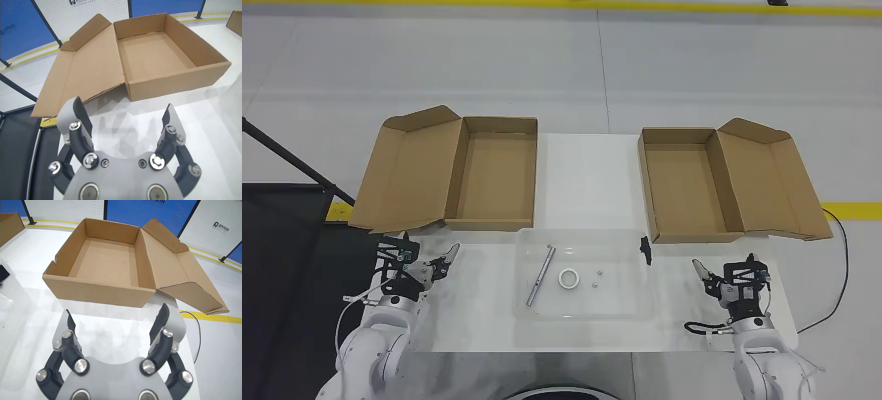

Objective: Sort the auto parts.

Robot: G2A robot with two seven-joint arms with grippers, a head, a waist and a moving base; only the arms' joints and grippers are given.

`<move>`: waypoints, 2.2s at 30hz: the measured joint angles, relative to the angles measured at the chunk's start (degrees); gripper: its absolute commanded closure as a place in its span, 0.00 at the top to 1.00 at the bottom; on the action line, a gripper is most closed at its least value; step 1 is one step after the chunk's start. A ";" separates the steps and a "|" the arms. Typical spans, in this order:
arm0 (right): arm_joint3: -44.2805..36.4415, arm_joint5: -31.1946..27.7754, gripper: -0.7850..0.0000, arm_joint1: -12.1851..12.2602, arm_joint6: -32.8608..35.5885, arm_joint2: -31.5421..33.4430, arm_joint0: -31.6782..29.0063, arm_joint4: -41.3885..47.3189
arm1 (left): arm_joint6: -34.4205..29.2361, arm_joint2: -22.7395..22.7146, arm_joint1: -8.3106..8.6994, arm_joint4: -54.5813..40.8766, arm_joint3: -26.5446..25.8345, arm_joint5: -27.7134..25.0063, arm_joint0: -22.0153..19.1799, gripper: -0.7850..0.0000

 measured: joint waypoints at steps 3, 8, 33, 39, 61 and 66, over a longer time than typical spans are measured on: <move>0.00 0.00 1.00 0.00 0.00 0.00 0.00 0.00 | 0.00 0.00 0.00 0.00 0.00 0.00 0.00 1.00; 0.00 0.00 1.00 0.00 0.00 0.00 0.00 0.00 | 0.04 -0.03 0.00 -0.03 -0.02 0.00 -0.01 1.00; -15.92 -30.53 1.00 1.31 26.20 -5.33 12.38 14.28 | 6.29 -3.22 -0.66 -8.74 -5.59 -1.32 7.08 1.00; -15.92 -30.47 1.00 1.30 26.04 -5.26 12.32 14.20 | 6.29 -3.22 -0.66 -8.74 -5.59 -1.32 7.08 1.00; -4.80 -36.62 0.44 0.47 44.44 -25.19 27.19 7.05 | 6.29 -3.22 -0.66 -8.74 -5.59 -1.32 7.08 1.00; -2.04 -34.59 0.38 0.24 46.65 -26.60 29.64 7.35 | 6.29 -3.22 -0.66 -8.74 -5.59 -1.32 7.08 1.00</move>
